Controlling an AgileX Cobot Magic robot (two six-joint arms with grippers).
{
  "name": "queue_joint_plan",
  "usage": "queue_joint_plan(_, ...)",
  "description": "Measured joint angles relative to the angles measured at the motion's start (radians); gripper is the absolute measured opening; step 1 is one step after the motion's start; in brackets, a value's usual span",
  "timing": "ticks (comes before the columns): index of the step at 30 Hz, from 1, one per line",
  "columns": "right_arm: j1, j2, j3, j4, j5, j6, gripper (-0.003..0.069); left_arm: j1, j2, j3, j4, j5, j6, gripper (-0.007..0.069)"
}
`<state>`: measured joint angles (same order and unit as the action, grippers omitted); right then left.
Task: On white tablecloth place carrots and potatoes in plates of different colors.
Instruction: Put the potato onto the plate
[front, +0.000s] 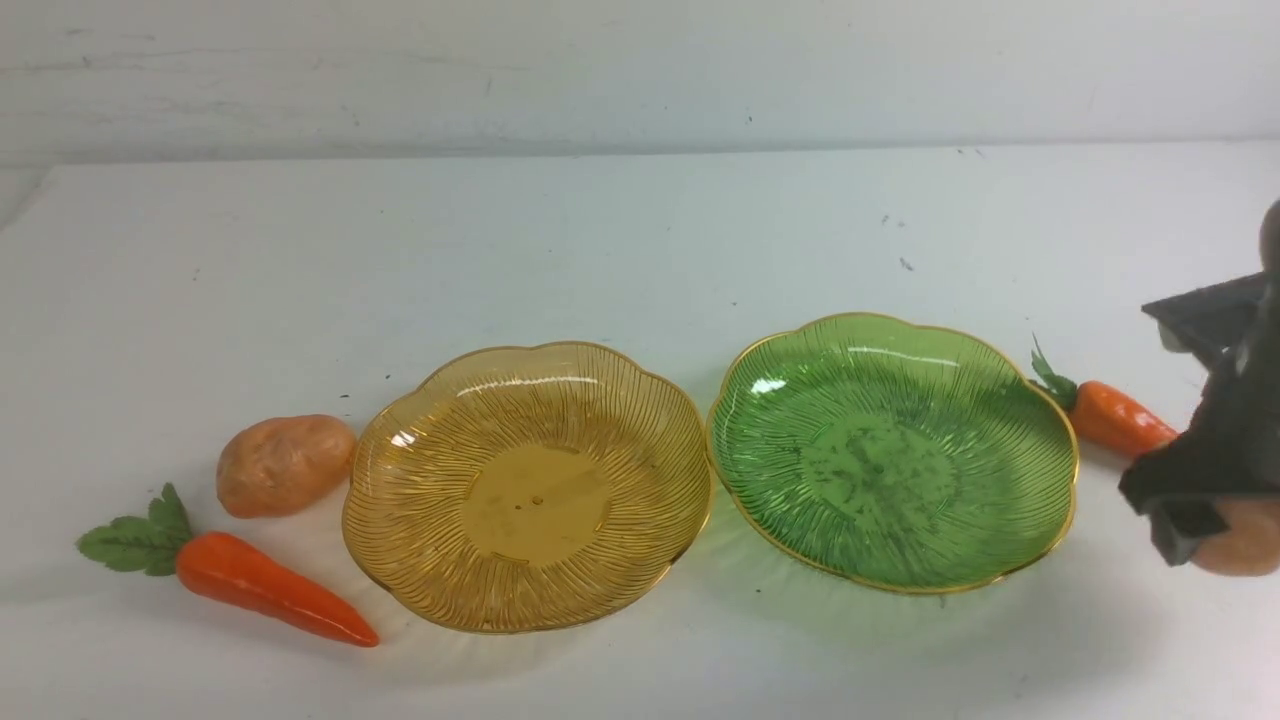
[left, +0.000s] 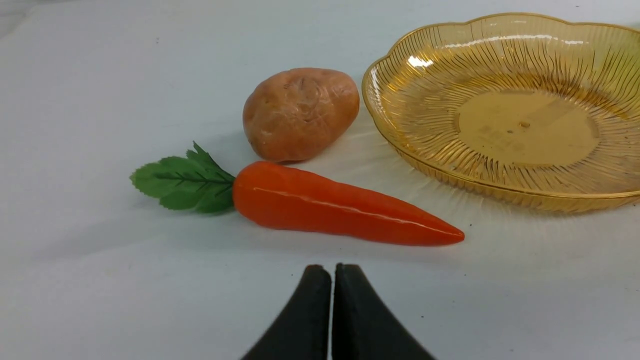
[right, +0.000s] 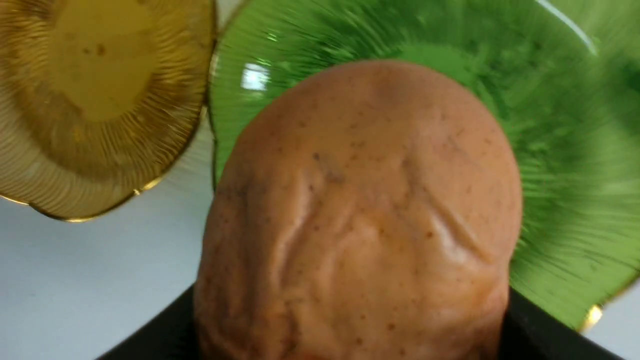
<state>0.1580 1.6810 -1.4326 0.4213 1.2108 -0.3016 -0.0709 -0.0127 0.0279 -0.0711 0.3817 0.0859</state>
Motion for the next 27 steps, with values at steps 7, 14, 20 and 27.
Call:
queue_joint_plan(7, 0.062, 0.13, 0.0, -0.032, -0.118, -0.03, 0.054, 0.0, 0.0, 0.0, 0.0, 0.0, 0.0, -0.0003)
queue_joint_plan(14, 0.065, 0.285, 0.0, -0.061, -0.151, -0.018, 0.057, 0.0, 0.0, 0.0, 0.0, 0.0, 0.0, -0.0003)
queue_joint_plan(20, 0.065, 0.298, -0.081, -0.125, -0.099, 0.069, 0.0687, 0.0, 0.0, 0.0, 0.0, 0.0, 0.0, -0.0003)
queue_joint_plan(27, 0.063, 0.289, -0.253, -0.312, 0.008, 0.105, 0.0633, 0.0, 0.0, 0.0, 0.0, 0.0, 0.0, -0.0003)
